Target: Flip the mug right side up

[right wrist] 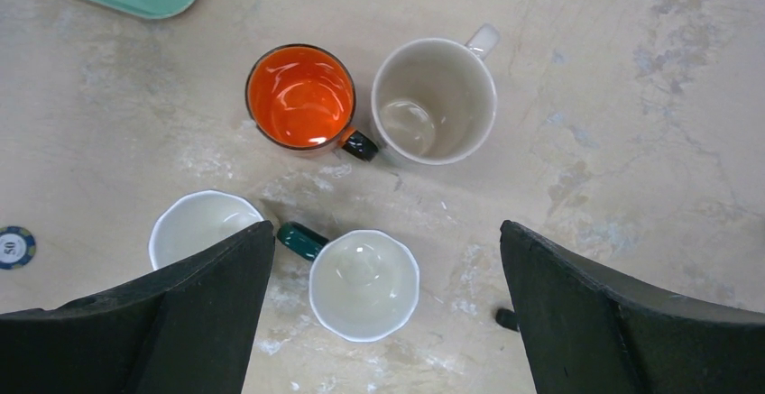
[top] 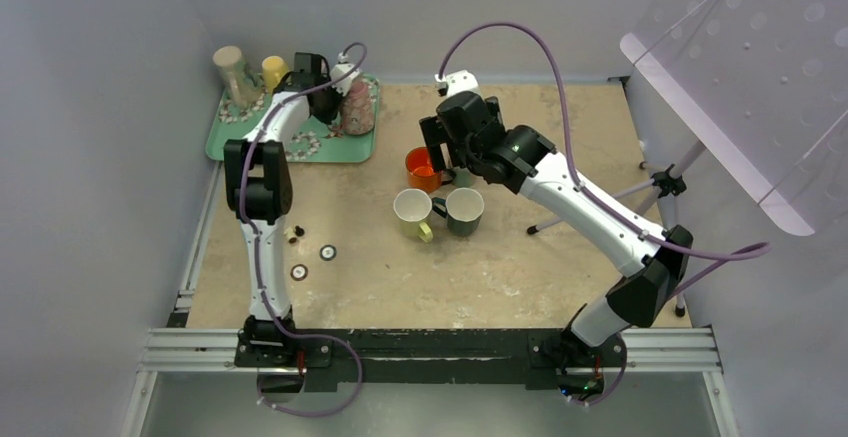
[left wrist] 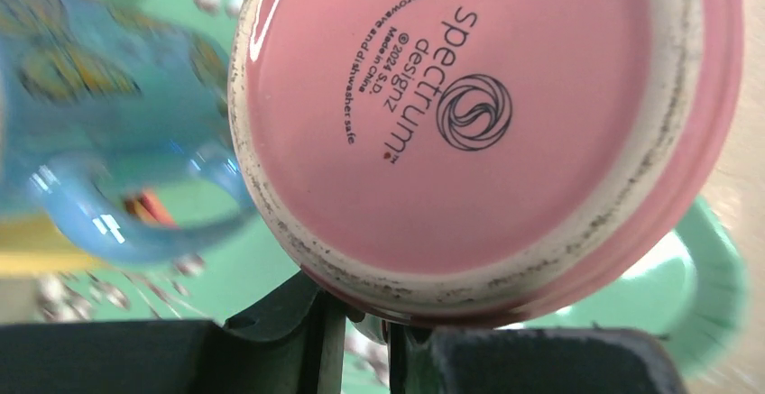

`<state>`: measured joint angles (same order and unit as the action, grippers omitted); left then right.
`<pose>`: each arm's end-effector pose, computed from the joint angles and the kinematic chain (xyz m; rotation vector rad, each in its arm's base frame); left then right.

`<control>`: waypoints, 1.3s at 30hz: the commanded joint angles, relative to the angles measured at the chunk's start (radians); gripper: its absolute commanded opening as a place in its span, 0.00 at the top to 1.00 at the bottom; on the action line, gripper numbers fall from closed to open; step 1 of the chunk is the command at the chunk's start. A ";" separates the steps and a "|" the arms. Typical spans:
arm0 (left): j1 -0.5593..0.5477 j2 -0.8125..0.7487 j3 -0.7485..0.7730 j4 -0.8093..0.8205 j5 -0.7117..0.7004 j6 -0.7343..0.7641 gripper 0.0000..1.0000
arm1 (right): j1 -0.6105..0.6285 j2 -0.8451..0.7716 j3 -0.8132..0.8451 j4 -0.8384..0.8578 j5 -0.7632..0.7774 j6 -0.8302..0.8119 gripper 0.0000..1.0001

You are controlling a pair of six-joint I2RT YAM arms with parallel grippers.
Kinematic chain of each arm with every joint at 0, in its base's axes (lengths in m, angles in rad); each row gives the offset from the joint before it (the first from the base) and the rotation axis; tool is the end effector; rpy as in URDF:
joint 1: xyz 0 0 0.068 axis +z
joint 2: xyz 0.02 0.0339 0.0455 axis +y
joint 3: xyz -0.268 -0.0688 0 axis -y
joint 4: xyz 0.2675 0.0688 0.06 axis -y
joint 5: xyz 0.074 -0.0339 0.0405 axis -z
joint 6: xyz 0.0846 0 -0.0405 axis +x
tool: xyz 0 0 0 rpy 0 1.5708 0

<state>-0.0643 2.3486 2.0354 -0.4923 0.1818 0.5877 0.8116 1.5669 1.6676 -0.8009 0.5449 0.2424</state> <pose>0.5877 -0.0532 0.1657 0.8371 2.2061 0.0379 0.3009 0.2534 0.3738 -0.3334 2.1285 -0.0162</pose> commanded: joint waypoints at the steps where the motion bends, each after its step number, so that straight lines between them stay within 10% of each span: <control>1: 0.017 -0.194 -0.110 -0.020 0.014 -0.265 1.00 | -0.001 -0.040 -0.034 0.152 -0.111 0.032 0.03; 18: 0.152 -0.410 -0.338 -0.078 0.382 -0.783 1.00 | -0.019 0.257 0.027 0.723 -0.620 0.336 0.02; 39: 0.109 -0.661 -0.410 -0.196 0.681 -0.913 1.00 | -0.165 0.484 -0.031 1.493 -0.945 0.810 0.08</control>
<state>0.0788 1.7878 1.6520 -0.6922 0.7334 -0.3206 0.6563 2.0644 1.6020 0.4210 -0.3370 0.9665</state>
